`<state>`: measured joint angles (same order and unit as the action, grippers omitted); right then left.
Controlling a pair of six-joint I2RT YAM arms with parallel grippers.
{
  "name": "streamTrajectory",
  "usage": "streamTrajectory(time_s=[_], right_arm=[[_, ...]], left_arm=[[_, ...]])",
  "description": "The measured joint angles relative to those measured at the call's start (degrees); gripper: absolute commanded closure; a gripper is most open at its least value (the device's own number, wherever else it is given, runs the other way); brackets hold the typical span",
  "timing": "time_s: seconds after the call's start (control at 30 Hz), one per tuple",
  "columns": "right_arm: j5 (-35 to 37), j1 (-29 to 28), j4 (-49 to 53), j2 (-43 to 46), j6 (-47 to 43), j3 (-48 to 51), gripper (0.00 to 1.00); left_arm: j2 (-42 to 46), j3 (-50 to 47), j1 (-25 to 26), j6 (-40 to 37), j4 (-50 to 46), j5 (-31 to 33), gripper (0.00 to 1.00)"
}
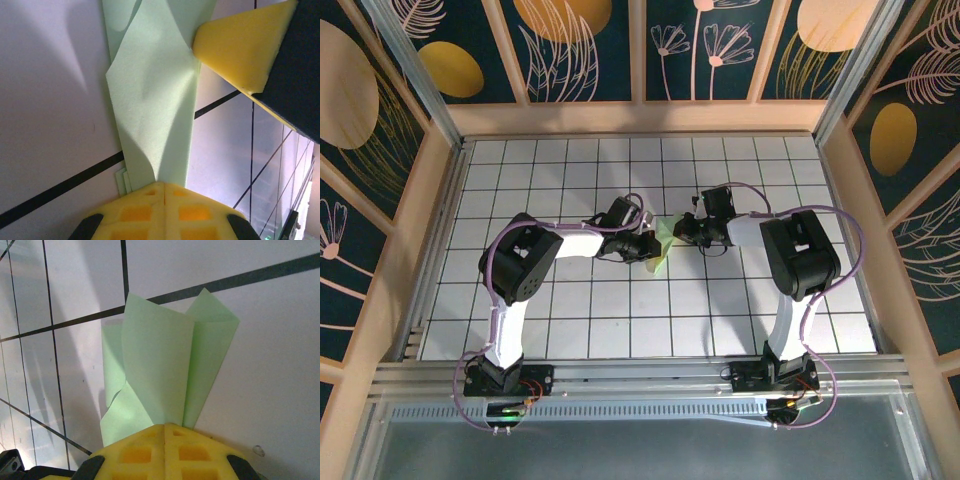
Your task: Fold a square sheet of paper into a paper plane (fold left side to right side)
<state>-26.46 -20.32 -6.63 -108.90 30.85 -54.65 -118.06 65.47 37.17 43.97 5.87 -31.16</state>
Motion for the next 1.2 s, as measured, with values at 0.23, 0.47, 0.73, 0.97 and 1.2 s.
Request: streamTrajectory(time_s=[0.23, 0.47, 0.73, 0.97, 1.2], right_arm=[[-0.2, 0.2, 0.0, 1.2, -1.2, 0.0, 1.00], [-0.6, 0.1, -2.7, 6.0, -2.1, 2.5, 1.00], [-0.6, -3.0, -4.0, 6.5, -1.9, 5.9, 1.00], [-0.6, -3.7, -5.1, 4.3, -1.8, 5.6, 1.00], [-0.3, -3.7, -4.9, 2.6, -1.8, 5.0, 1.00]], left_arm=[[0.0, 0.0, 0.2, -1.1, -0.2, 0.7, 1.00], [0.0, 0.0, 0.3, -1.7, -0.4, 1.1, 1.00], [0.0, 0.7, 0.7, -2.5, -1.8, 2.2, 1.00], [0.0, 1.3, 0.9, -3.0, -2.9, 3.0, 1.00], [-0.1, 2.4, 1.2, -3.3, -4.8, 4.2, 1.00]])
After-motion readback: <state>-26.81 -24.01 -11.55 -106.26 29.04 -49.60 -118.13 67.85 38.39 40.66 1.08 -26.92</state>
